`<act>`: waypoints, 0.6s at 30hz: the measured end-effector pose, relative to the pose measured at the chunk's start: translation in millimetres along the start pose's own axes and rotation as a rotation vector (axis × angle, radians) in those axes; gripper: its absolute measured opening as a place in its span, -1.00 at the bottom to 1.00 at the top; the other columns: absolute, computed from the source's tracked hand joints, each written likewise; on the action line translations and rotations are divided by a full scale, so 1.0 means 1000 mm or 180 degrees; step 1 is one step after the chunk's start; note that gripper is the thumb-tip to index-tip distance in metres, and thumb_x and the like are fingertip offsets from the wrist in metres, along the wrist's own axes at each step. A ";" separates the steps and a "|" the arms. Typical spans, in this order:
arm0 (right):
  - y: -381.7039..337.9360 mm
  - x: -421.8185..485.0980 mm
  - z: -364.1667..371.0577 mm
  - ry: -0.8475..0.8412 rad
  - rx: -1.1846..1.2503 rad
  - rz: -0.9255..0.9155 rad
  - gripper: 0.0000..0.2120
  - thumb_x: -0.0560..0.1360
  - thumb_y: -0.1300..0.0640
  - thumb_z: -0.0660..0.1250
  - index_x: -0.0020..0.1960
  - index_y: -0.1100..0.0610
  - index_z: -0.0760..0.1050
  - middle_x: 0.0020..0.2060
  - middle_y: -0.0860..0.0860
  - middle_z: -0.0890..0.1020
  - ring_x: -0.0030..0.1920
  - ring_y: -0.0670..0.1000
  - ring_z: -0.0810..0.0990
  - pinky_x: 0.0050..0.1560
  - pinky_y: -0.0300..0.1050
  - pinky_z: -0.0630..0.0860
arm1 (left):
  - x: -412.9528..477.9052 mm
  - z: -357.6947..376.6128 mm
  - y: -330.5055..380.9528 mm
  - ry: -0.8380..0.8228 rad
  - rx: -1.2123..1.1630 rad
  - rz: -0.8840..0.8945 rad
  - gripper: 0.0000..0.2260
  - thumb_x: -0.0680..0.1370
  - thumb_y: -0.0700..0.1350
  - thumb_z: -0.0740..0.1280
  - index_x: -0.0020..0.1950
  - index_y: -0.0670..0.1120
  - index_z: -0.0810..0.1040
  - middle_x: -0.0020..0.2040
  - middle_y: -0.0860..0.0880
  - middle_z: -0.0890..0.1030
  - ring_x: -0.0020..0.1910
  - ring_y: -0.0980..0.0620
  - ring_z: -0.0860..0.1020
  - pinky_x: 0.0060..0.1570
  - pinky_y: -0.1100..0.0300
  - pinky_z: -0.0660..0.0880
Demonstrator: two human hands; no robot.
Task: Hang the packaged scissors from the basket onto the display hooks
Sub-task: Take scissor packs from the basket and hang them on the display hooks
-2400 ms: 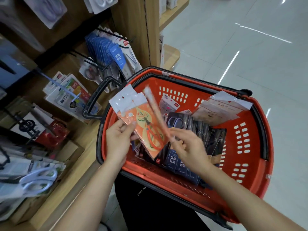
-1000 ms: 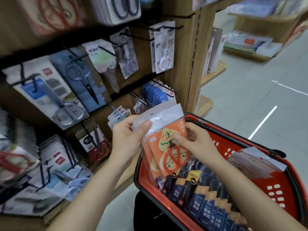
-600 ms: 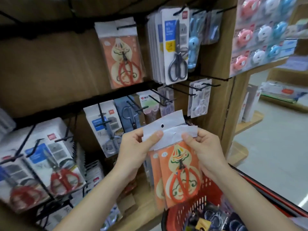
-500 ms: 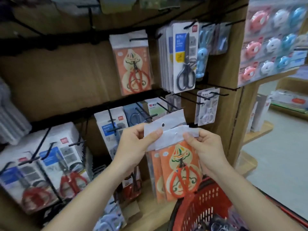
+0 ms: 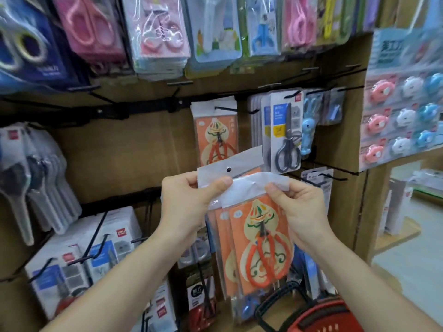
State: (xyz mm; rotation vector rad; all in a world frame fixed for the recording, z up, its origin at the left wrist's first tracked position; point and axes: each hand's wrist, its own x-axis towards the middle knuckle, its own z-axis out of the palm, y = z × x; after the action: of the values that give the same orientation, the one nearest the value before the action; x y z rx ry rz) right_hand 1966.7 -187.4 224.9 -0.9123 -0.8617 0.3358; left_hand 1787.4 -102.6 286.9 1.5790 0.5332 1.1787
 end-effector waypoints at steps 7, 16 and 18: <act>-0.014 0.022 -0.004 0.0183 -0.0209 -0.0251 -0.85 0.45 0.13 0.46 0.00 0.13 0.72 -0.12 0.17 0.76 -0.03 0.27 0.74 0.06 0.23 0.67 | 0.021 0.002 0.021 -0.0107 0.0199 0.0321 -0.90 0.58 -0.10 0.46 -0.02 -0.10 0.74 -0.11 -0.04 0.77 -0.09 -0.08 0.75 -0.09 -0.09 0.70; -0.031 0.042 -0.021 0.0193 -0.0318 -0.0385 -0.81 0.46 0.14 0.46 0.05 0.19 0.69 -0.09 0.23 0.75 0.02 0.34 0.71 0.12 0.31 0.64 | 0.067 0.040 0.042 -0.0190 0.0458 0.0775 -0.92 0.59 -0.10 0.48 -0.04 -0.08 0.75 -0.12 0.00 0.76 -0.09 -0.02 0.74 -0.01 -0.16 0.68; -0.035 0.043 -0.023 0.0144 -0.0232 -0.0296 -0.82 0.49 0.20 0.44 0.07 0.23 0.67 -0.09 0.25 0.74 -0.03 0.28 0.73 0.03 0.19 0.68 | 0.074 0.048 0.042 -0.0158 0.0448 0.0773 -0.87 0.58 -0.09 0.49 -0.10 -0.12 0.74 -0.16 -0.05 0.75 -0.12 -0.07 0.74 -0.04 -0.21 0.67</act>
State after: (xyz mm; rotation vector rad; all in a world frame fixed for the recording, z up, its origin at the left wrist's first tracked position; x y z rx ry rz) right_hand 2008.6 -195.4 268.0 -0.9406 -0.8762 0.2035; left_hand 1851.8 -80.1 357.7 1.8282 0.4069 1.3017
